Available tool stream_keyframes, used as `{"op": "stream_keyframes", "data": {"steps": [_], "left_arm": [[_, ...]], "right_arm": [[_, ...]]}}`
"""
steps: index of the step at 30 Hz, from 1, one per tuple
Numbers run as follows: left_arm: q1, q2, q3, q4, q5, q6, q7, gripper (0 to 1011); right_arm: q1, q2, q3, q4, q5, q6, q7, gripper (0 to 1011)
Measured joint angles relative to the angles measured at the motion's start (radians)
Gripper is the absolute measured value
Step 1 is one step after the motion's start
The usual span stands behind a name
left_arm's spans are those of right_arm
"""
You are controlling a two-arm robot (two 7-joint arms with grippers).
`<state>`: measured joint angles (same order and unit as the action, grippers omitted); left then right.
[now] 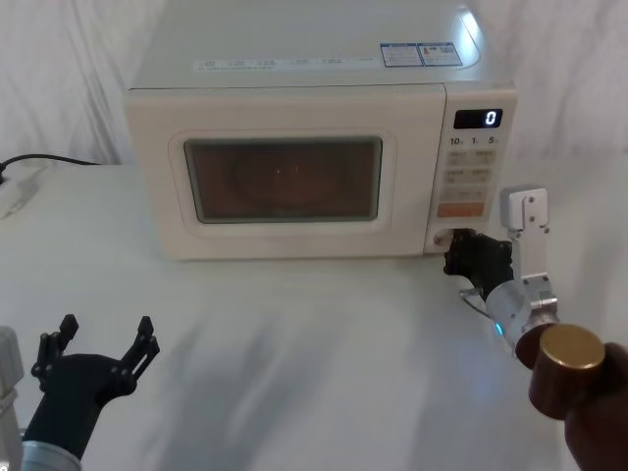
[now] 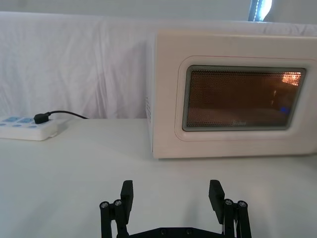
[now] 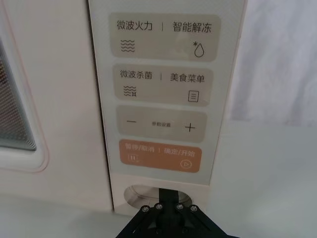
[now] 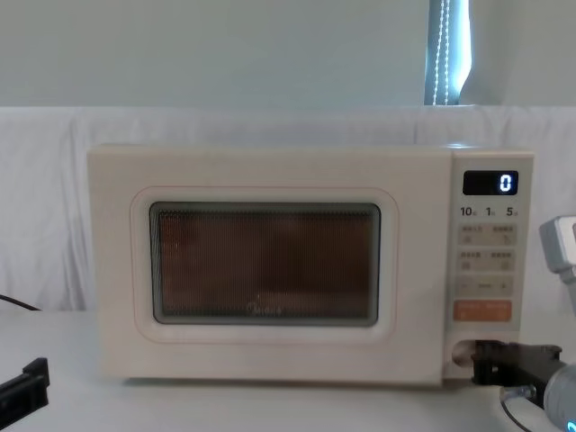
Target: Press the button to open the microwave door with one hand; close the microwave door with the other hand.
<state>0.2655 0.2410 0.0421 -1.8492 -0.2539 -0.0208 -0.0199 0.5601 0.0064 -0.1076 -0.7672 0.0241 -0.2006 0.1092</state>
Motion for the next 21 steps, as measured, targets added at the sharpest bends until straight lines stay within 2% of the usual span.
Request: {"op": "stream_keyframes", "data": {"steps": [12, 21], "left_arm": [[0.0, 0.0, 0.0, 0.0, 0.0, 0.0, 0.0, 1001], [0.0, 0.0, 0.0, 0.0, 0.0, 0.0, 0.0, 1001]], "right_arm": [[0.018, -0.003, 0.003, 0.027, -0.001, -0.014, 0.004, 0], [0.012, -0.003, 0.003, 0.018, -0.002, -0.009, 0.006, 0]]}}
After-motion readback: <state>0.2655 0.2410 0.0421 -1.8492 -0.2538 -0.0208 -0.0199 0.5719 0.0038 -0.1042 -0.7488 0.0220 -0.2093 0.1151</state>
